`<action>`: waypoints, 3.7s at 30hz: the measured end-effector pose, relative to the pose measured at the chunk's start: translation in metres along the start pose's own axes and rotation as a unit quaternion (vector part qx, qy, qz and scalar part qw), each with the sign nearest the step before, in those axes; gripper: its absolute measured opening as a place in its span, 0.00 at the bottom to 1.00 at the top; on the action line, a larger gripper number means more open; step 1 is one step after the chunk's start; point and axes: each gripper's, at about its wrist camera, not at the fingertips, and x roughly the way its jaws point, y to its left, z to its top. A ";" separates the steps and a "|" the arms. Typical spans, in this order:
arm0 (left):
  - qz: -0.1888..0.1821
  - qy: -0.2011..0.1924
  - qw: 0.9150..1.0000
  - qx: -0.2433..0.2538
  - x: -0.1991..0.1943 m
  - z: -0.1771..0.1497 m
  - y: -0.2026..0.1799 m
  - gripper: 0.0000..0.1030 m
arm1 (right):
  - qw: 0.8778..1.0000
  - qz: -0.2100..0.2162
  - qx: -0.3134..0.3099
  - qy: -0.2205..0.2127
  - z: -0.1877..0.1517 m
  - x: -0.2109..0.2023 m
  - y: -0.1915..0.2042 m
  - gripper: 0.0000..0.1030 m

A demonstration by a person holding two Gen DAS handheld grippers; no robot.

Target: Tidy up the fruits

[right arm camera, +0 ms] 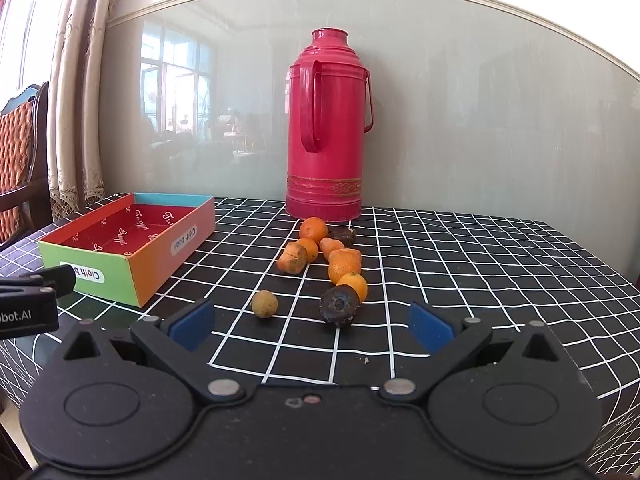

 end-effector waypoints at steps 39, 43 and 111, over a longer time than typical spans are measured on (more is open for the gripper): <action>0.002 0.000 1.000 0.002 0.000 0.000 0.004 1.00 | 1.000 0.003 -0.002 0.004 -0.001 0.000 0.000 0.94; 0.002 0.000 1.000 0.002 0.000 0.000 0.004 1.00 | 1.000 0.003 -0.003 0.005 -0.001 0.000 -0.001 0.94; -0.245 0.096 0.955 0.136 0.107 0.004 -0.139 0.23 | 0.970 -0.131 0.202 -0.033 -0.001 -0.018 -0.108 0.94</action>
